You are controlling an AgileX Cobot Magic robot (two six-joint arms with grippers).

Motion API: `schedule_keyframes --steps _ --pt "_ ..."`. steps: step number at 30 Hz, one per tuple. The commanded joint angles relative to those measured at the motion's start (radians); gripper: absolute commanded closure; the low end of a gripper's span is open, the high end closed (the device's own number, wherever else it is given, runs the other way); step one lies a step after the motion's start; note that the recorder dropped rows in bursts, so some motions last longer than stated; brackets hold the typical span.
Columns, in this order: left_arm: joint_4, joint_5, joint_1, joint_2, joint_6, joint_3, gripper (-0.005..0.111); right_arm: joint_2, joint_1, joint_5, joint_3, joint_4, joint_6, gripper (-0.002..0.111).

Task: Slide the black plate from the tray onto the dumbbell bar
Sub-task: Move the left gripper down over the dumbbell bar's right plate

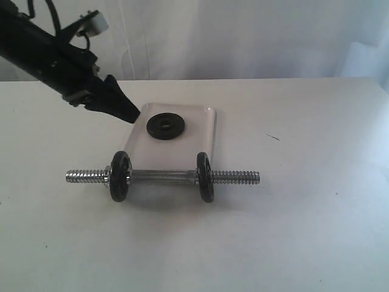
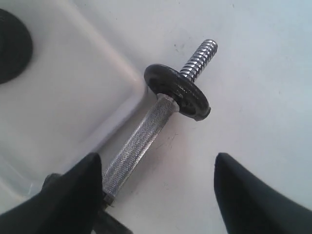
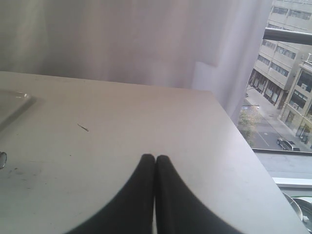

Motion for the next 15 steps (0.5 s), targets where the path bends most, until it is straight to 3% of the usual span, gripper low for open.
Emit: schedule_keyframes --steps 1,15 --pt "0.067 0.034 -0.080 0.078 0.035 -0.065 0.038 -0.005 0.004 -0.003 0.004 -0.001 -0.003 0.108" --pt "0.063 -0.074 -0.211 0.225 0.316 -0.078 0.038 -0.005 0.004 -0.003 0.004 -0.001 -0.003 0.108"
